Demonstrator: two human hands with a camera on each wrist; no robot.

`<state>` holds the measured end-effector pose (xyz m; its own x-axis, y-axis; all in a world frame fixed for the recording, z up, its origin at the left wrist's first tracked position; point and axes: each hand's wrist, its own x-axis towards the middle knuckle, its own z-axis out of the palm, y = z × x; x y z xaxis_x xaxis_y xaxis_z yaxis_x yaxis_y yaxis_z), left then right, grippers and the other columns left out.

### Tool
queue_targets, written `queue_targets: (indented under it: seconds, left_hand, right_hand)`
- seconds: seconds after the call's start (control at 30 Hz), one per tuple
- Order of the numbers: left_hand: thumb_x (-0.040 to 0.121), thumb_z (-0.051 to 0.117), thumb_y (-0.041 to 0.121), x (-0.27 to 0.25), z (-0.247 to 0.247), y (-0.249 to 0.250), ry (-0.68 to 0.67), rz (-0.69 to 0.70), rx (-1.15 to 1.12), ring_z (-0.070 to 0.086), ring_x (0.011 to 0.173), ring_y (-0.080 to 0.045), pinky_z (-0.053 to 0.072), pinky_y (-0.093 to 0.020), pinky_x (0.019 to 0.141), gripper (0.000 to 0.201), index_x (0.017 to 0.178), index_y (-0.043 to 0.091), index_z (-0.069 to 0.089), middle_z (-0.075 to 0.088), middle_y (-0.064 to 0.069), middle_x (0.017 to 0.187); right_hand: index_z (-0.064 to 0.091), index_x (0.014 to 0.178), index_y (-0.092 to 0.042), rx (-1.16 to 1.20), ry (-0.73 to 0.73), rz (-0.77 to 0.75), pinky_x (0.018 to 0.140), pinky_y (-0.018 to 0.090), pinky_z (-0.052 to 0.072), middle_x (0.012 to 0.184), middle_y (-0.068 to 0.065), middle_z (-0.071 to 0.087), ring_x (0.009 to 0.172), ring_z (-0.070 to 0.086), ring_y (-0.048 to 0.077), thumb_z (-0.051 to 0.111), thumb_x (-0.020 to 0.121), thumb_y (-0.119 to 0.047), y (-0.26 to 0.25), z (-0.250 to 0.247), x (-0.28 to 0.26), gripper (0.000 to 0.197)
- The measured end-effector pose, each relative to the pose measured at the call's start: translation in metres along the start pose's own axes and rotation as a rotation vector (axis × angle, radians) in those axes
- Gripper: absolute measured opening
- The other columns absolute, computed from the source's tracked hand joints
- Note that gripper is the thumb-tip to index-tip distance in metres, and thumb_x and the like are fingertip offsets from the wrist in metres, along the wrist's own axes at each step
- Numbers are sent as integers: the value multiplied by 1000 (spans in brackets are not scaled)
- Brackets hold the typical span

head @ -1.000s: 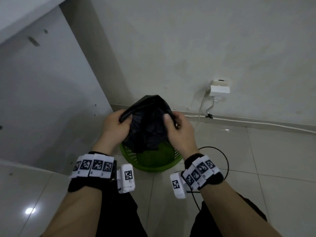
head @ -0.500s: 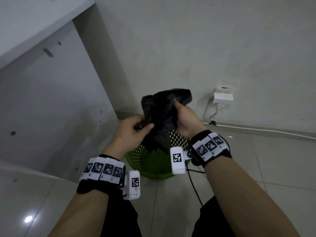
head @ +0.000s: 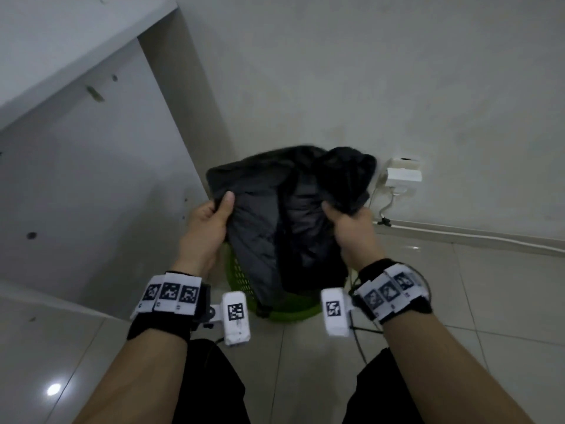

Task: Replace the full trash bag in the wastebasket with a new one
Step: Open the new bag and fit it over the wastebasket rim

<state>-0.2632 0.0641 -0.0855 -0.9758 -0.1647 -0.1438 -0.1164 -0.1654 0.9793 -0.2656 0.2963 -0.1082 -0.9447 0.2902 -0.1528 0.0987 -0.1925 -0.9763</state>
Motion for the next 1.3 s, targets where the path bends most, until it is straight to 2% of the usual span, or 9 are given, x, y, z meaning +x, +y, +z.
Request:
queue_targets:
  seconds: [0.17, 0.3, 0.4, 0.5, 0.7, 0.83, 0.97, 1.17, 1.3]
  left_hand:
    - [100, 55, 21, 16, -24, -12, 108, -9, 292, 62, 97, -19, 54, -16, 68, 20, 113, 11, 66, 71, 2, 97]
    - [90, 66, 33, -2, 7, -12, 174, 228, 526, 63, 97, -16, 54, -31, 85, 40, 128, 23, 57, 63, 4, 109]
    - [87, 66, 48, -32, 54, 0, -208, 162, 338, 64, 107, -6, 54, -24, 89, 48, 128, 26, 58, 66, 11, 113]
    - [94, 60, 41, -39, 79, 8, -188, 25, 164, 69, 105, -14, 55, -29, 91, 28, 112, 21, 68, 73, 2, 111]
    - [87, 62, 54, -34, 49, 0, -162, -19, 230, 74, 91, -13, 57, -34, 87, 33, 94, 25, 76, 78, 2, 95]
    - [89, 60, 53, -31, 33, 10, -79, 10, 237, 73, 79, -8, 57, -16, 66, 43, 96, 15, 77, 77, 1, 91]
    - [92, 55, 57, -22, 22, 15, 49, -21, 218, 71, 93, -16, 55, -24, 74, 47, 108, 16, 72, 74, 4, 99]
    - [91, 44, 68, -15, -17, 22, 341, -50, 205, 58, 103, -22, 44, -32, 86, 67, 129, 16, 61, 60, -4, 109]
    - [92, 44, 67, -12, -15, 32, 362, -23, 164, 57, 103, -22, 42, -29, 88, 64, 129, 17, 60, 58, -1, 106]
  right_hand:
    - [71, 102, -17, -217, 70, -114, 81, 32, 53, 91, -10, 71, 96, 68, 17, 70, 88, -9, -46, -52, 27, 16]
    - [74, 102, -9, -340, 149, -236, 83, 35, 55, 94, -2, 74, 93, 67, 16, 74, 85, -23, -59, -43, 24, 22]
    - [70, 114, -16, -526, -157, -307, 85, 26, 51, 103, -7, 70, 96, 66, 8, 75, 86, -27, -53, -10, -11, 30]
    - [60, 127, -20, -491, -524, -289, 93, 19, 50, 117, -11, 68, 108, 65, -1, 73, 89, -22, -30, 15, -37, 40]
    - [76, 93, -21, -220, -347, -116, 87, 40, 57, 99, 4, 77, 91, 73, 17, 66, 95, -17, -12, 20, -26, 11]
    - [73, 103, -20, -97, -196, -53, 98, 46, 54, 109, 3, 76, 105, 71, 23, 56, 101, -18, -16, 10, -11, 17]
    - [67, 114, -17, 29, 25, -47, 95, 44, 56, 112, -1, 72, 107, 68, 25, 48, 104, -23, -38, -10, 8, 22]
    - [56, 123, -8, -31, 142, 0, 49, 31, 53, 114, 16, 70, 72, 70, 28, 45, 105, -27, -72, -63, 44, 28]
    - [22, 154, -12, -378, 55, 35, 102, 48, 50, 156, 13, 39, 131, 52, 31, 60, 89, -60, -52, -50, 35, 90]
